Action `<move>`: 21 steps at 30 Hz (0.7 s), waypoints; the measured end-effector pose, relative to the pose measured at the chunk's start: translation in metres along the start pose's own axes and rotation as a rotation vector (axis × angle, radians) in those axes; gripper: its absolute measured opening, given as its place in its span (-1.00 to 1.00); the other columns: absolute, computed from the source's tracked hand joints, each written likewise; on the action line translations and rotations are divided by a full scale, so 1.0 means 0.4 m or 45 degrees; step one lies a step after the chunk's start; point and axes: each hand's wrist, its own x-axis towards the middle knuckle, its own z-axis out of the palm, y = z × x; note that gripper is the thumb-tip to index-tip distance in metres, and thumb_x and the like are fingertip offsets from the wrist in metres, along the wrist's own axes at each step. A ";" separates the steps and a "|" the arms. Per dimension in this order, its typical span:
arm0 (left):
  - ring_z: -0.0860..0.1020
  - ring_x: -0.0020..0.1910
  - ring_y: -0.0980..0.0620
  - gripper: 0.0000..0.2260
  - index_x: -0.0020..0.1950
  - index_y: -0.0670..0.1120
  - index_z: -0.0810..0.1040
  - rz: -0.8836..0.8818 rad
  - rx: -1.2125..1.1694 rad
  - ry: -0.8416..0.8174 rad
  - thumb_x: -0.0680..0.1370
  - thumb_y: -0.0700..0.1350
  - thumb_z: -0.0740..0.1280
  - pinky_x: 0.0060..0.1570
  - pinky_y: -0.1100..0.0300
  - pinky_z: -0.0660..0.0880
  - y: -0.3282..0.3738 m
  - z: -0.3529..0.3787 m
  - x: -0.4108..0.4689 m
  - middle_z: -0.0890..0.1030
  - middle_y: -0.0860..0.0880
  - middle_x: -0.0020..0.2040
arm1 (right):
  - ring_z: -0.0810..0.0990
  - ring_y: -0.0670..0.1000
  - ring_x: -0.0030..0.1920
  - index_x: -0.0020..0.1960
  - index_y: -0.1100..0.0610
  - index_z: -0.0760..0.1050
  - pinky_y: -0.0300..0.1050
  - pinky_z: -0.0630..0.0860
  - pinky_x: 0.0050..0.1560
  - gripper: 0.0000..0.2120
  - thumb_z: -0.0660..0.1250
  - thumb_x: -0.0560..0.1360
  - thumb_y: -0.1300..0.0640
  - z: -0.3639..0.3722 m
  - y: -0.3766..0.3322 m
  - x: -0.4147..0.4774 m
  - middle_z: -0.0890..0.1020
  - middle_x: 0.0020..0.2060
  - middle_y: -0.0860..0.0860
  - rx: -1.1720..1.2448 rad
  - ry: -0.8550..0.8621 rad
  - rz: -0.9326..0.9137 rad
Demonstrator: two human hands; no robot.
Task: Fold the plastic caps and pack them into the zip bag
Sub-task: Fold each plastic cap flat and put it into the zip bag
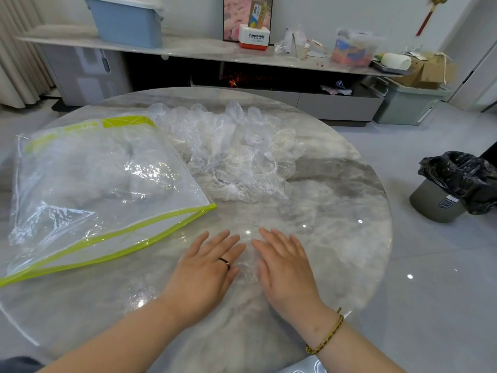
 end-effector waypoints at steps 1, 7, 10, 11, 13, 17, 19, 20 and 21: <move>0.55 0.15 0.00 -0.36 0.05 -0.08 0.66 -0.011 0.040 -0.141 0.65 0.04 -0.24 0.31 0.18 0.01 0.001 0.009 0.002 0.65 -0.01 0.06 | 0.64 0.00 0.04 -0.04 0.01 0.63 -0.02 0.35 0.18 -0.63 0.07 0.38 0.05 0.008 -0.003 -0.003 0.66 0.02 -0.04 -0.045 -0.096 0.011; 0.60 0.09 0.04 -0.40 0.11 -0.07 0.63 -0.081 -0.008 -0.422 0.62 0.08 -0.20 0.27 0.19 0.04 -0.005 0.039 0.003 0.64 -0.01 0.10 | 0.62 -0.03 0.09 0.08 0.03 0.62 -0.10 0.26 0.16 -0.55 0.05 0.41 -0.07 0.042 0.000 -0.014 0.64 0.09 -0.03 -0.079 -0.458 0.046; 0.21 0.39 0.05 -0.30 0.39 -0.13 0.37 -0.176 -0.073 -0.413 0.44 0.21 -0.19 0.31 0.15 -0.03 0.005 0.013 0.021 0.34 -0.11 0.40 | 0.60 -0.03 0.12 0.12 0.04 0.60 -0.10 0.27 0.25 -0.51 -0.04 0.51 -0.09 0.042 0.000 -0.009 0.62 0.12 -0.03 -0.067 -0.493 0.109; -0.09 0.41 0.09 -0.19 0.50 -0.09 0.11 -0.142 -0.047 -0.347 0.34 0.23 -0.32 0.32 0.18 -0.20 0.006 0.020 0.026 0.04 -0.04 0.50 | 0.55 -0.01 0.20 0.19 0.06 0.56 -0.08 0.21 0.36 -0.45 -0.08 0.49 -0.12 0.036 0.000 -0.007 0.57 0.20 0.00 -0.041 -0.527 0.124; -0.36 0.34 0.20 -0.10 0.52 0.01 -0.20 -0.153 -0.092 -0.405 0.17 0.23 -0.48 0.28 0.23 -0.41 0.010 0.017 0.027 -0.25 0.06 0.50 | 0.17 0.01 0.47 0.44 0.09 0.25 -0.10 -0.18 0.43 -0.22 -0.29 0.36 -0.19 0.028 0.001 -0.002 0.23 0.46 0.03 0.053 -0.591 0.067; -0.04 0.49 0.16 -0.06 0.52 0.05 0.02 -0.216 -0.250 -0.317 0.17 0.28 -0.43 0.39 0.28 -0.16 -0.010 0.002 0.036 0.01 0.09 0.53 | 0.22 0.05 0.44 0.42 0.13 0.27 -0.15 -0.03 0.40 -0.20 -0.22 0.30 -0.20 0.021 0.014 0.000 0.28 0.43 0.08 0.111 -0.377 0.011; 0.23 0.42 0.10 -0.16 0.44 0.01 0.27 -0.320 -0.402 -0.170 0.30 0.32 -0.29 0.33 0.30 0.10 -0.025 -0.012 0.043 0.31 0.06 0.43 | 0.56 -0.01 0.03 0.00 0.09 0.57 -0.21 0.46 0.09 -0.55 0.05 0.32 -0.08 0.001 0.023 0.010 0.63 -0.04 0.01 0.179 -0.115 -0.001; 0.33 0.35 0.08 -0.32 0.39 -0.02 0.37 -0.375 -0.480 -0.120 0.43 0.29 -0.13 0.27 0.30 0.20 -0.035 -0.018 0.046 0.42 0.05 0.35 | 0.50 -0.08 -0.15 -0.18 0.05 0.57 -0.28 0.44 -0.13 -0.70 0.11 0.31 -0.04 -0.015 0.028 0.014 0.62 -0.24 -0.07 0.252 -0.010 0.008; 0.39 0.29 0.07 -0.52 0.34 -0.03 0.43 -0.413 -0.513 -0.109 0.54 0.17 0.04 0.21 0.30 0.27 -0.045 -0.023 0.048 0.48 0.04 0.29 | 0.41 -0.10 -0.25 -0.28 0.05 0.54 -0.32 0.32 -0.23 -0.76 0.14 0.32 -0.02 -0.033 0.033 0.017 0.58 -0.34 -0.10 0.281 -0.024 0.000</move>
